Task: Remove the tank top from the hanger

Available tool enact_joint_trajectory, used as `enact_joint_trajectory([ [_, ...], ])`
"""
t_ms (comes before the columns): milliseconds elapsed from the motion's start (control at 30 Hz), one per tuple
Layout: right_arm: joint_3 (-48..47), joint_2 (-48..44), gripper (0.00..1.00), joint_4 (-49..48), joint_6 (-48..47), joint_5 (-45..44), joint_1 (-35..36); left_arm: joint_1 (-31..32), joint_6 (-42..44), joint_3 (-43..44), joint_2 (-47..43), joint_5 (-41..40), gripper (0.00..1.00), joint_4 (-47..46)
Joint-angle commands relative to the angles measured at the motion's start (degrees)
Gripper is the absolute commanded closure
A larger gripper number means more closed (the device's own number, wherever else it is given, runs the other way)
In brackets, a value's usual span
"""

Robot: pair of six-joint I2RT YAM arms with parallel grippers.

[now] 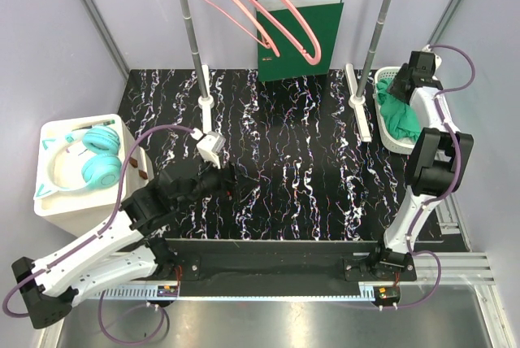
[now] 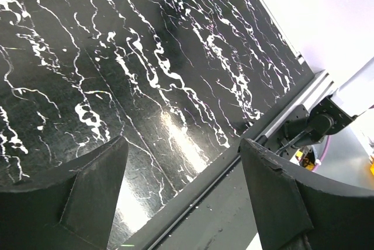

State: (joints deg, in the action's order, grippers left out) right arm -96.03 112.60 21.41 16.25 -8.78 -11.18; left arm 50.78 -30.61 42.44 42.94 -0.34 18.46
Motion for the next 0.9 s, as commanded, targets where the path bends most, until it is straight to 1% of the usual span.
enact_joint_trajectory([
  [0,-1.35,-2.55,0.29,8.27,4.4,-0.45,0.28,0.19,-1.64,2.21,0.57,2.18,0.18,-2.99],
  [33,-0.66,-3.43,0.21,9.43,4.75,-0.71,0.37,0.1,-1.91,1.95,0.57,2.1,0.18,-3.42],
  [67,-0.13,-5.7,0.03,10.48,4.67,-1.06,0.37,0.19,-2.26,1.78,0.57,2.01,0.18,-3.69],
  [100,0.57,-7.03,0.0,11.63,4.67,-1.94,0.46,0.1,-2.43,1.6,0.74,1.75,0.18,-3.95],
  [200,3.21,-12.65,0.0,17.94,6.07,-5.81,0.46,0.1,-3.4,0.72,0.83,1.04,0.18,-5.1],
  [233,5.48,-14.32,0.0,18.92,6.25,-6.77,0.89,0.1,-3.93,0.28,1.01,0.95,0.18,-5.97],
  [267,7.24,-18.16,0.0,19.45,6.25,-7.83,1.59,0.19,-4.28,0.02,1.09,0.78,0.18,-6.33],
  [300,9.17,-20.46,0.0,19.63,5.03,-9.05,3.86,0.19,-4.63,-0.59,1.27,0.78,0.18,-6.68],
  [333,13.11,-24.84,0.0,19.72,4.67,-11.24,5.02,0.19,-5.5,-0.95,1.45,0.78,0.18,-7.81],
  [367,15.15,-27.14,0.0,19.64,4.49,-11.18,5.98,0.1,-5.86,-1.12,1.62,0.78,0.18,-8.35],
  [400,17.08,-29.43,0.0,19.55,4.58,-9.61,8.34,0.19,-6.3,-1.82,1.62,0.87,0.18,-8.79],
  [433,21.02,-34.06,0.0,19.46,4.58,-4.2,9.67,0.1,-6.74,-2.26,1.97,0.87,0.18,-9.83],
  [467,23.23,-36.55,0.0,19.03,4.84,-0.75,10.82,0.19,-6.92,-2.79,1.97,0.61,0.17,-10.28],
  [500,25.78,-39.01,0.0,16.41,6.32,3.46,14.57,0.19,-7.18,-4.01,1.97,0.52,0.17,-10.63],
  [533,31.63,-44.25,0.0,14.38,7.73,13.16,15.91,0.19,-7.53,-4.72,1.8,-0.88,0.16,-11.68],
  [567,35.09,-46.83,0.0,8.53,9.48,17.78,16.97,0.19,-7.79,-5.51,1.62,-1.5,0.16,-12.21],
  [600,38.86,-49.46,0.0,4.47,13.24,22.44,18.02,0.19,-8.23,-7.0,1.36,-2.2,0.16,-12.65],
  [633,46.56,-54.19,0.0,0.43,15.54,30.49,20.38,0.19,-9.11,-7.89,0.66,-2.82,0.15,-13.61],
  [667,50.37,-56.24,0.0,-8.75,18.09,33.44,21.19,0.19,-9.55,-8.94,0.13,-3.0,0.15,-14.49],
  [700,57.81,-58.09,0.0,-13.71,23.68,35.73,22.16,0.19,-10.16,-11.56,-0.48,-2.91,0.15,-16.77],
  [733,61.36,-60.54,0.0,-18.81,26.44,40.2,23.73,0.1,-11.39,-13.06,-1.79,-2.3,0.15,-18.18],
  [767,64.79,-61.35,0.0,-29.3,29.07,41.89,24.79,0.28,-11.84,-14.91,-2.59,-1.69,0.14,-20.28],
  [800,70.31,-61.88,0.0,-33.58,33.45,43.22,25.67,0.19,-12.36,-18.67,-3.38,-1.07,0.14,-24.39],
  [833,72.8,-62.23,0.0,-37.45,35.24,44.62,26.38,0.19,-13.67,-20.71,-5.04,-0.02,0.13,-26.61],
  [867,75.26,-62.41,0.0,-44.63,36.82,44.72,27.78,0.19,-14.38,-22.81,-5.75,-0.01,0.13,-29.07],
])
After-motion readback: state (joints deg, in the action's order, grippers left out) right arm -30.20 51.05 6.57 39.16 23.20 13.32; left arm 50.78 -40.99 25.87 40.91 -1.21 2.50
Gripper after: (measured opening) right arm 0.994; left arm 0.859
